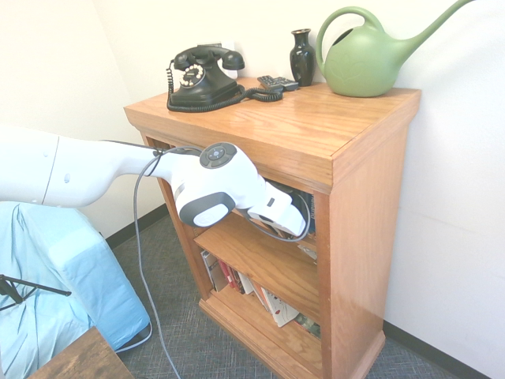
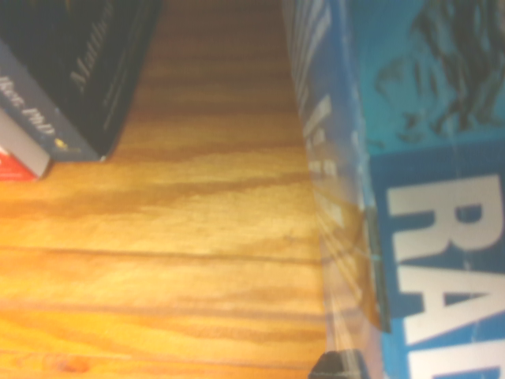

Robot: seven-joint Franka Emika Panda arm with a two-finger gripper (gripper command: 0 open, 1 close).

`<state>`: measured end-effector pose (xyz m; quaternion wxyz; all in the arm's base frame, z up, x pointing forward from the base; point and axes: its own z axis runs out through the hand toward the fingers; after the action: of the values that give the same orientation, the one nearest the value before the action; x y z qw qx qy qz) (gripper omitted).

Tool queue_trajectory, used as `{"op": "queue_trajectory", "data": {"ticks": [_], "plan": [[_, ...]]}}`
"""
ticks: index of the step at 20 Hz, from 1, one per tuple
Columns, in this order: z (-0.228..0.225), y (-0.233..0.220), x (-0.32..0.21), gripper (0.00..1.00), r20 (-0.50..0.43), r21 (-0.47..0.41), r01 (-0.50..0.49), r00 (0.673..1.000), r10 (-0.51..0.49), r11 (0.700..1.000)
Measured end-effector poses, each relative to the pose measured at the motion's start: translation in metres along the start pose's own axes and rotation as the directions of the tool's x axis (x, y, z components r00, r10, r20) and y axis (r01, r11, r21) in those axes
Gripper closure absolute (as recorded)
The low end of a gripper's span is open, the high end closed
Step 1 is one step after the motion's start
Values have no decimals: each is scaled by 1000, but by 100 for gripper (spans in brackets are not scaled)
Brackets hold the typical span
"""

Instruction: Shelf the books

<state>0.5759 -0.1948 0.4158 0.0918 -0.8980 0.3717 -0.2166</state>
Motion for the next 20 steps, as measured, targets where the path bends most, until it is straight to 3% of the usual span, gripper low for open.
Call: {"op": "queue_trajectory", "data": {"ticks": [6, 7, 20], "plan": [[4, -6, 6, 100, -29, 6, 7, 1000, -7, 1000], [4, -6, 6, 0, -30, 6, 7, 1000, -6, 1000], [8, 22, -20, 0, -42, -32, 3, 999, -5, 999]]}}
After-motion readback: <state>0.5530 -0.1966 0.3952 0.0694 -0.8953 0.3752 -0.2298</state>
